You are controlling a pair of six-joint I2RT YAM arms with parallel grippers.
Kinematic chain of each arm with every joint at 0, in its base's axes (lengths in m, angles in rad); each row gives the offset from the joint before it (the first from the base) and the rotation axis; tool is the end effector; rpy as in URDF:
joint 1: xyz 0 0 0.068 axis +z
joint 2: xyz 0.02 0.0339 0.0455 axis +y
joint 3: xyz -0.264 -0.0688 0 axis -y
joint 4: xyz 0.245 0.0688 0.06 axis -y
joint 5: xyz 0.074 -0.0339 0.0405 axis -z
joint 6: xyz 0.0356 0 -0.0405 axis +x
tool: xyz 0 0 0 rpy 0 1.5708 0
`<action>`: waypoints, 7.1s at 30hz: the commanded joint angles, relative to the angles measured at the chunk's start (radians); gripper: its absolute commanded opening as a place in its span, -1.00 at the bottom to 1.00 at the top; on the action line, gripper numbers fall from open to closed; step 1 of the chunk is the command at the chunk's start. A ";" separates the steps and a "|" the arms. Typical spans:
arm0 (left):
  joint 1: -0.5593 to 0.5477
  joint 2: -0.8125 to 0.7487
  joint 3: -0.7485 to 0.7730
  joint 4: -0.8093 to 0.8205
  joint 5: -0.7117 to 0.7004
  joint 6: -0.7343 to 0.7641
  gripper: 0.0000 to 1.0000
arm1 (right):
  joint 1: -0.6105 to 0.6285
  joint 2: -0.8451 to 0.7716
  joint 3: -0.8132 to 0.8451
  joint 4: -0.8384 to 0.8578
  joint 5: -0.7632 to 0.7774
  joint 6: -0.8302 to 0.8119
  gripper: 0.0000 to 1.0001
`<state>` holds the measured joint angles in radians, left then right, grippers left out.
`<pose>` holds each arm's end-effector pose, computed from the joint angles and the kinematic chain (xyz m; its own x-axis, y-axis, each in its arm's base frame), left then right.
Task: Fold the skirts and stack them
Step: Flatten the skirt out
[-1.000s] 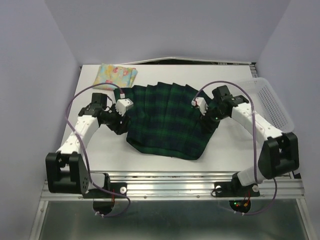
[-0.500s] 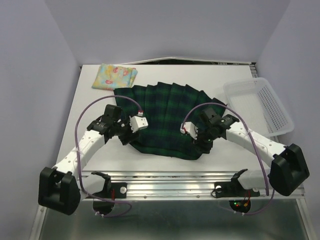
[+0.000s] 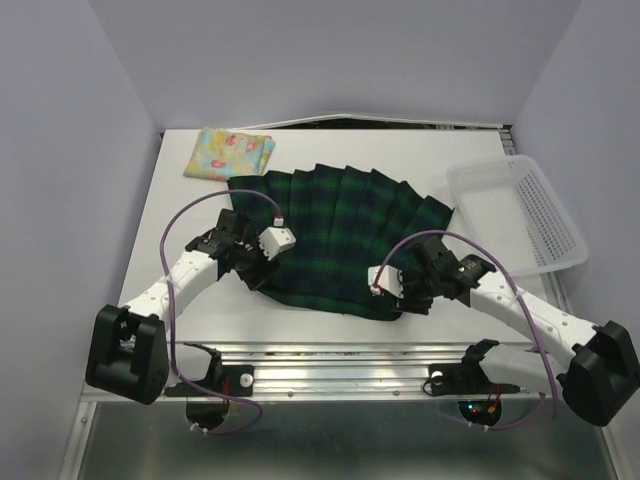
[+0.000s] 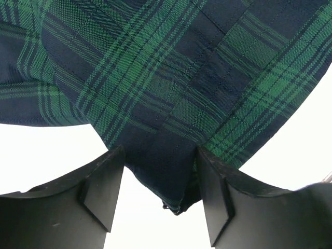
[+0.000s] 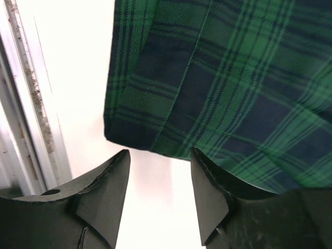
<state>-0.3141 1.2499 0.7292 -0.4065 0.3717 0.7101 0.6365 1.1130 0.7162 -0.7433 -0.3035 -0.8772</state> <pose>0.2275 -0.0875 0.2085 -0.2541 0.7212 -0.6444 0.8714 0.4598 0.1709 0.1525 0.1260 0.2129 0.0462 -0.8784 -0.4757 -0.9887 0.0279 -0.1474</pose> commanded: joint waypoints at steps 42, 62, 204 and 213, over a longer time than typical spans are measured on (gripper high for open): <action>0.190 -0.138 -0.188 0.024 0.426 1.140 0.60 | 0.098 -0.235 -0.133 0.236 0.046 -0.091 -0.99; 0.168 -0.147 -0.186 -0.018 0.446 1.098 0.43 | 0.098 -0.216 -0.126 0.263 0.072 -0.027 -0.99; -0.039 1.238 1.545 -0.140 -0.079 -0.297 -0.07 | 0.335 0.829 0.532 0.116 -0.083 0.351 0.43; 0.205 0.852 1.441 0.138 0.170 -0.448 0.47 | 0.335 0.469 0.476 0.113 0.085 0.389 0.83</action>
<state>-0.2493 2.4069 2.1834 -0.4152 0.4385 0.3115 0.9741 1.8137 1.2381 -0.6090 -0.2955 -0.5198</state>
